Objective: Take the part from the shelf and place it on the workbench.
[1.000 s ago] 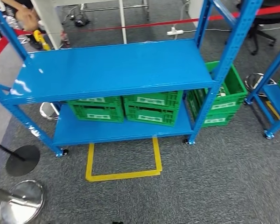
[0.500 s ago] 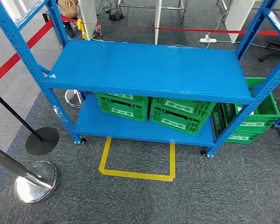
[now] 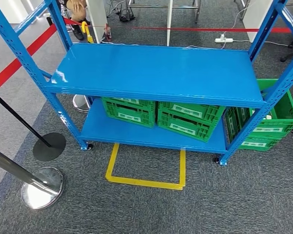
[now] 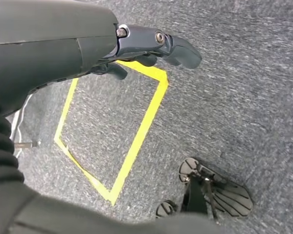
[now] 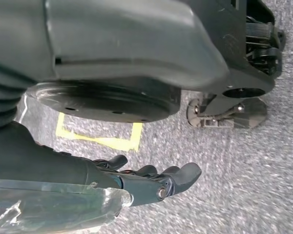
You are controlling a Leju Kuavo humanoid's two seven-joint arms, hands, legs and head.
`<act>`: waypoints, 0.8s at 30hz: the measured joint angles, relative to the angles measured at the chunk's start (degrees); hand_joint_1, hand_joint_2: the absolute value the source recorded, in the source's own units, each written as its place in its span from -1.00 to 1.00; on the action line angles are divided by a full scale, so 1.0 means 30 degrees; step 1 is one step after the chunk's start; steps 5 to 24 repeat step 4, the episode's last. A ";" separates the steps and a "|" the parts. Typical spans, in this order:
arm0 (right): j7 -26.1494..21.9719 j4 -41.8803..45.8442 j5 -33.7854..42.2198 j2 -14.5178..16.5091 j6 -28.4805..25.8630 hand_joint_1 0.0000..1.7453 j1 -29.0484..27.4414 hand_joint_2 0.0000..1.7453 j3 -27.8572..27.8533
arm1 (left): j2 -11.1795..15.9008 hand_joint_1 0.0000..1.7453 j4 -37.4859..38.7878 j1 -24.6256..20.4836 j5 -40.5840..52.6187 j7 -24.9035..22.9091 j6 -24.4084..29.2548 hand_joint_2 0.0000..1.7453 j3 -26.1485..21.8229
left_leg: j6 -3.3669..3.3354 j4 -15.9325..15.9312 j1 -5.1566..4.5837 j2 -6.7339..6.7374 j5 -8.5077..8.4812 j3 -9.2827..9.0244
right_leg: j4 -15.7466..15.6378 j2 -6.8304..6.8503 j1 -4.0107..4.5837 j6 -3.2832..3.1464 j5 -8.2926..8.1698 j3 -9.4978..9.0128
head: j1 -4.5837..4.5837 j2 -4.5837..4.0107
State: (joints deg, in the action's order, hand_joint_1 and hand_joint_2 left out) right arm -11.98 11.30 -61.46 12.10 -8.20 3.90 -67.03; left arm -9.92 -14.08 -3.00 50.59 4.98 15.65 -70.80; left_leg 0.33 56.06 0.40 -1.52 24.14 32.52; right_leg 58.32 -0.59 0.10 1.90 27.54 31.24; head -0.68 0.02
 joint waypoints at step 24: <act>0.0170 0.0000 0.0058 -0.0005 0.0051 -1.00 0.0002 1.00 -0.0053 | -0.0002 -1.00 0.0000 0.0003 -0.0076 -0.0180 0.0051 1.00 -0.0013 | 0.0413 -0.0043 0.0068 0.0000 -0.0020 0.0015 | 0.0012 0.0000 0.0061 -0.0121 -0.0004 0.0032 | 0.0012 0.0000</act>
